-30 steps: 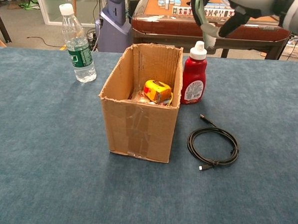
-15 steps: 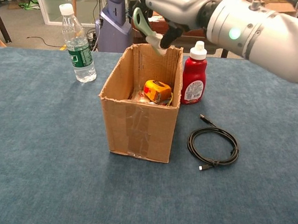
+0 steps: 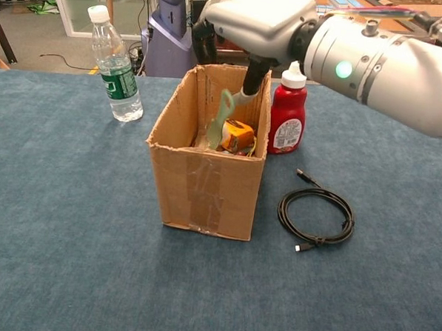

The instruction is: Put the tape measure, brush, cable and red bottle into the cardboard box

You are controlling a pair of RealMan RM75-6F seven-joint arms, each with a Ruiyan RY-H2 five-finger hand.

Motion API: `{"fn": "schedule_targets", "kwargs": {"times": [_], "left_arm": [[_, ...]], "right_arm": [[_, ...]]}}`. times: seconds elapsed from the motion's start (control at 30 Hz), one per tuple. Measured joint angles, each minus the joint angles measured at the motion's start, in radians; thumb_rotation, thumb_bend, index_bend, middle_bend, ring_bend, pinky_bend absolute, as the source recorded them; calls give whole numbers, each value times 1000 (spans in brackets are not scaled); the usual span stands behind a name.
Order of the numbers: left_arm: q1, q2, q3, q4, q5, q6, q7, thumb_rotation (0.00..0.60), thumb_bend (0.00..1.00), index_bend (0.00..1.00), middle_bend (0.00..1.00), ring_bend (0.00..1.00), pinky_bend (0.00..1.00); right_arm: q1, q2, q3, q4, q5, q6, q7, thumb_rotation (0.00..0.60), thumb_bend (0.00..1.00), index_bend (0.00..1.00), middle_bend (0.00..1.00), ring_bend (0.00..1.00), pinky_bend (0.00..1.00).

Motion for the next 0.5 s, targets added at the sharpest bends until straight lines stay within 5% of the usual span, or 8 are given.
{"fn": "schedule_targets", "kwargs": {"times": [0.17,0.3,0.5], "left_arm": [[-1,-2,0,3,-2,-2,4,600,354,343,408,350,550],[-2,-4,-1,4,-4,-6,7,600,353,343,408,351,550],[-4,-7,0,3,-5,-8,19,600,354,343,408,350,550]], "right_arm": [[-32,58,-6,-79,-23,58,1,600,0,116,297,235,232],[-72,121,-21,-163,-51,113,-16,600,0,268,340,256,244],[-161,239,-76,-285,-134,204,-40,600,59,363,460,393,390]]}}
